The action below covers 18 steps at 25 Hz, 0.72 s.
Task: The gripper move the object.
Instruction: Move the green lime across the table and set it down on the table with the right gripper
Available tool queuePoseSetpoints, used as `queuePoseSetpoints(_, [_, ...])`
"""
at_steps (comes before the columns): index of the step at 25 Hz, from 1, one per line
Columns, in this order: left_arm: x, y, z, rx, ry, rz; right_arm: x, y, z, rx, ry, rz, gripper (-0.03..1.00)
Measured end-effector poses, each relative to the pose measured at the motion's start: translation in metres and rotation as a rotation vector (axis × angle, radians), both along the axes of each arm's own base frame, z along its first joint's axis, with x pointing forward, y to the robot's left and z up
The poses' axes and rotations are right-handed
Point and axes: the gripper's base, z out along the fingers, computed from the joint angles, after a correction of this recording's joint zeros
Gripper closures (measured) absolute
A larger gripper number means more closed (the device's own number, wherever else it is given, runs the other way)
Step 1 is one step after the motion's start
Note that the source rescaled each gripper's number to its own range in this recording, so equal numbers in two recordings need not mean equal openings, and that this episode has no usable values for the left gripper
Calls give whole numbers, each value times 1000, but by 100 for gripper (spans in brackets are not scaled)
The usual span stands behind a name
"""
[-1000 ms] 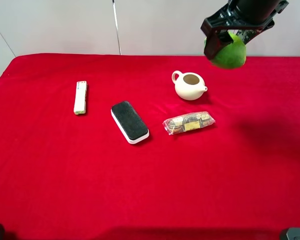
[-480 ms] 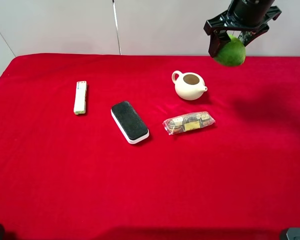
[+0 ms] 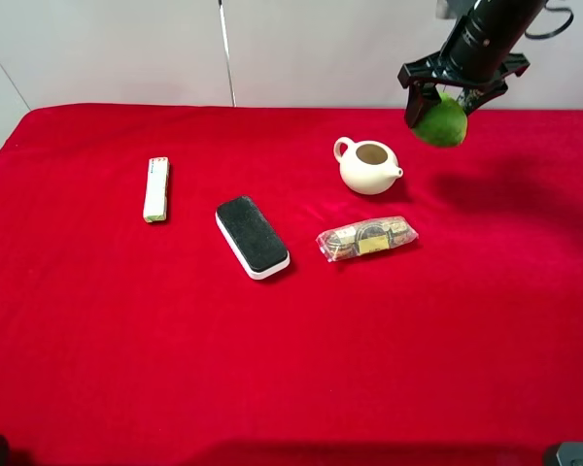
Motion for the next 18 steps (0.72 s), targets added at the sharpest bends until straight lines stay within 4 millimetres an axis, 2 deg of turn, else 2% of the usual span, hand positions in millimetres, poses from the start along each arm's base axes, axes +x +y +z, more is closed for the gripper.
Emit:
queuePoseSetpoints(6, [0, 0, 0, 0, 0, 0, 9, -10, -23, 6, 26, -33, 97])
queuePoseSetpoints(18, [0, 0, 0, 0, 0, 0, 24, -30, -55, 15, 17, -99, 97])
